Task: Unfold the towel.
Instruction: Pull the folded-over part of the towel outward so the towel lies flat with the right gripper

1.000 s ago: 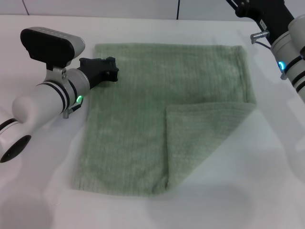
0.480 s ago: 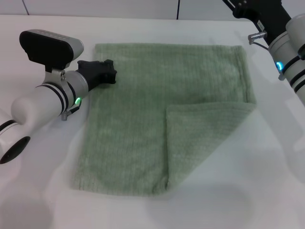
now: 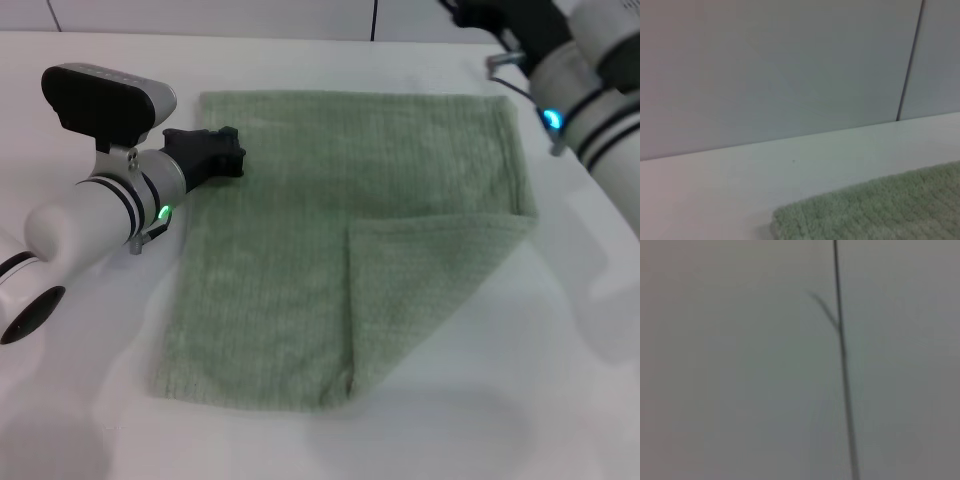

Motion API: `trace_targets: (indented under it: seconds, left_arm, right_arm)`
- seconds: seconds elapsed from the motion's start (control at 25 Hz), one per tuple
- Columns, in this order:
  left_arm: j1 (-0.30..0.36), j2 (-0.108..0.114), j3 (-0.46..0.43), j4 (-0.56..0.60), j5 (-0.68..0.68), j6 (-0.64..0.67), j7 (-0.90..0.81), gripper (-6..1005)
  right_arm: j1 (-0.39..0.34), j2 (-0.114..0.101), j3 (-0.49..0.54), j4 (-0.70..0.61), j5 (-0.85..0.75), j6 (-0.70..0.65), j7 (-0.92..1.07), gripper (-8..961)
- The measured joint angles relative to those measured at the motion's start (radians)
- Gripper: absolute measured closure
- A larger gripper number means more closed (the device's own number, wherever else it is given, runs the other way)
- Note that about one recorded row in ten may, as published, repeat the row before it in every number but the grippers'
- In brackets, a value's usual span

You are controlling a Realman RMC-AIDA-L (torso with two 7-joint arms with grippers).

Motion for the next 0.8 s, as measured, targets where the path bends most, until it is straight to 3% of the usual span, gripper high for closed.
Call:
trace_targets:
  seconds: [0.04, 0.08, 0.12, 0.24, 0.36, 0.4, 0.44, 0.56, 0.6, 0.64, 0.68, 0.8]
  left_arm:
    - [0.0, 0.0, 0.0, 0.0, 0.0, 0.0, 0.0, 996]
    - [0.0, 0.0, 0.0, -0.001, 0.0, 0.0, 0.0, 996]
    - [0.001, 0.0, 0.0, -0.005, 0.001, 0.001, 0.0, 996]
    - [0.004, 0.0, 0.0, -0.01, 0.001, 0.001, 0.0, 996]
    - [0.005, 0.001, 0.0, -0.01, 0.002, 0.002, 0.0, 996]
    - [0.005, 0.001, 0.0, -0.01, 0.002, 0.002, 0.0, 996]
    - [0.005, 0.001, 0.0, -0.01, 0.002, 0.002, 0.0, 996]
    - [0.006, 0.002, 0.0, -0.01, 0.002, 0.002, 0.0, 995]
    - [0.006, 0.003, 0.0, -0.01, 0.002, 0.002, 0.0, 995]
    - [0.006, 0.003, 0.0, -0.01, 0.002, 0.002, 0.0, 995]
    - [0.006, 0.003, 0.0, -0.01, 0.002, 0.002, 0.0, 995]
    - [0.008, 0.004, 0.0, -0.016, 0.002, 0.003, 0.0, 995]
  right_arm:
    - [0.0, 0.0, 0.0, 0.0, 0.0, 0.0, 0.0, 131]
    - [0.007, -0.003, -0.003, -0.072, -0.002, 0.099, 0.008, 130]
    - [0.007, -0.003, -0.003, -0.072, -0.002, 0.099, 0.008, 130]
    - [0.01, -0.004, 0.004, -0.203, -0.026, 0.265, 0.006, 130]
    - [0.024, -0.007, 0.052, -0.432, -0.106, 0.661, 0.001, 130]
    - [0.024, -0.007, 0.052, -0.432, -0.106, 0.661, 0.001, 131]
    - [0.022, -0.007, 0.082, -0.525, -0.144, 0.799, 0.0, 131]
    - [0.016, -0.006, 0.127, -0.648, -0.174, 0.983, -0.02, 131]
    - [0.016, -0.006, 0.127, -0.648, -0.174, 0.983, -0.02, 131]
    - [0.017, -0.005, 0.16, -0.714, -0.174, 1.106, -0.059, 131]
    - [0.017, -0.005, 0.16, -0.714, -0.174, 1.106, -0.059, 131]
    - [0.035, -0.004, 0.206, -0.79, -0.172, 1.3, -0.113, 131]
